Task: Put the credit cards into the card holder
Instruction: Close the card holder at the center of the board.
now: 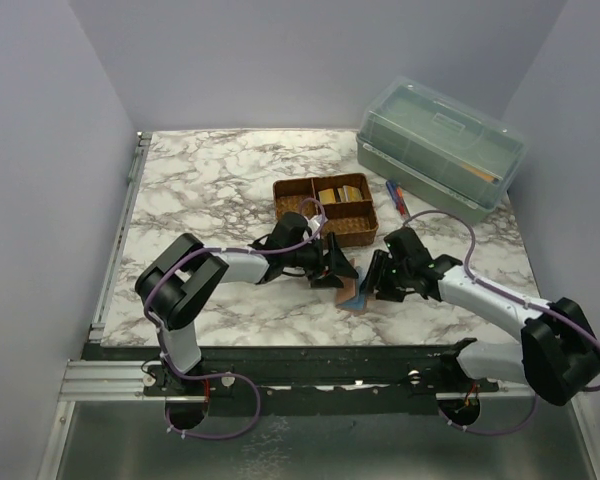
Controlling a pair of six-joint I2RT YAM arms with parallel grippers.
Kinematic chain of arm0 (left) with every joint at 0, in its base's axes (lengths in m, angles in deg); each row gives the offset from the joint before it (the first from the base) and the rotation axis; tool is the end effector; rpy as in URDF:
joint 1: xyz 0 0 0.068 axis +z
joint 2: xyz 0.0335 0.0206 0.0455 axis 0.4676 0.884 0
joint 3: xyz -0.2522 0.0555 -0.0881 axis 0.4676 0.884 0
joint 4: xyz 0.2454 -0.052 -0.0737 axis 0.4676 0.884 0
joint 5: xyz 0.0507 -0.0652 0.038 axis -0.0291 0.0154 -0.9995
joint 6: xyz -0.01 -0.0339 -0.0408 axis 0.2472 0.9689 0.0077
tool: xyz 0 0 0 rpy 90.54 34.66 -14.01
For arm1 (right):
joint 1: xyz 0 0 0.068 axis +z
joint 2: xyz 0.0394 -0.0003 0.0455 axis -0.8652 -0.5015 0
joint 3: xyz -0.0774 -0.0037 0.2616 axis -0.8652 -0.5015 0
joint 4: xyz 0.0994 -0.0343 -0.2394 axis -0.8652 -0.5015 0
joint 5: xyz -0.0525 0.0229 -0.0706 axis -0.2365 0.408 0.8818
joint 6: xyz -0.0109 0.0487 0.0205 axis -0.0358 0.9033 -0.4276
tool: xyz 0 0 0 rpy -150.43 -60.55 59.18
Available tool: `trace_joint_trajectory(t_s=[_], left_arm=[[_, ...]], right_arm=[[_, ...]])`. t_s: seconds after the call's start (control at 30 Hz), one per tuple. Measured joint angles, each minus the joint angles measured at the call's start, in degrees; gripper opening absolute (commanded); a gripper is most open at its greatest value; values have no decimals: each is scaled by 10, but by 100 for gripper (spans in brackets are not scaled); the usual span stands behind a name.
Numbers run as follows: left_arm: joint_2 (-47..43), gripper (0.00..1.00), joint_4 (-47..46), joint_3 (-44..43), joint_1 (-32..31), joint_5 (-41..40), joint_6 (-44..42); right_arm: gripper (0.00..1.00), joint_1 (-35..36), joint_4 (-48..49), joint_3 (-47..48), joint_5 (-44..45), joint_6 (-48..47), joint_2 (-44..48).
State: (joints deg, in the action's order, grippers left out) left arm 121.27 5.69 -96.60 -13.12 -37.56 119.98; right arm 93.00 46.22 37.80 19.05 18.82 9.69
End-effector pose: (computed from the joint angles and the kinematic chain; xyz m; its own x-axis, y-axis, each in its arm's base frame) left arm 0.2481 -0.2455 0.1499 -0.9946 -0.0531 -0.0887 0.0583 0.4207 -0.9053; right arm 0.1897 0.1280 0.1693 -0.9156 0.2731 -0.2951 0.1207 0.8868 0.4462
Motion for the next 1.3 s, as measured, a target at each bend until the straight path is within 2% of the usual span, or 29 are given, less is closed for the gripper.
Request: trace_joint_trajectory(t_s=[0.13,0.27,0.47,0.53,0.73,0.93,1.1,1.17,1.23,1.3], left_arm=[[11,71,-3,-13,-7,3,0],[11,71,-6,-21,-12,3,0],[11,66,-9,-26,-18,3,3],[12,61,-9,-28,-22,3,4],[50,33,-16,-40,-33,3,11],[67,21,-22,-40,-33,3,8],[72,3,-21,-40,-30,3,-8],[74,1,-3,-47,-30,3,-26],[75,0,27,-58,-29,-2,-50],[75,0,55,-64,-28,-14,-77]], right_arm=[[59,-37,-62,2,18,-7,51],[59,-57,-84,2,27,-12,73],[50,-66,-80,-1,26,-16,43],[49,-66,-78,-2,26,-16,27],[50,-66,-100,2,51,-12,36],[51,-66,-124,8,70,-1,75],[39,-78,-88,-32,59,11,106],[33,-85,-63,-56,42,14,119],[22,-89,-46,-70,29,16,121],[17,-91,-32,-75,17,20,121]])
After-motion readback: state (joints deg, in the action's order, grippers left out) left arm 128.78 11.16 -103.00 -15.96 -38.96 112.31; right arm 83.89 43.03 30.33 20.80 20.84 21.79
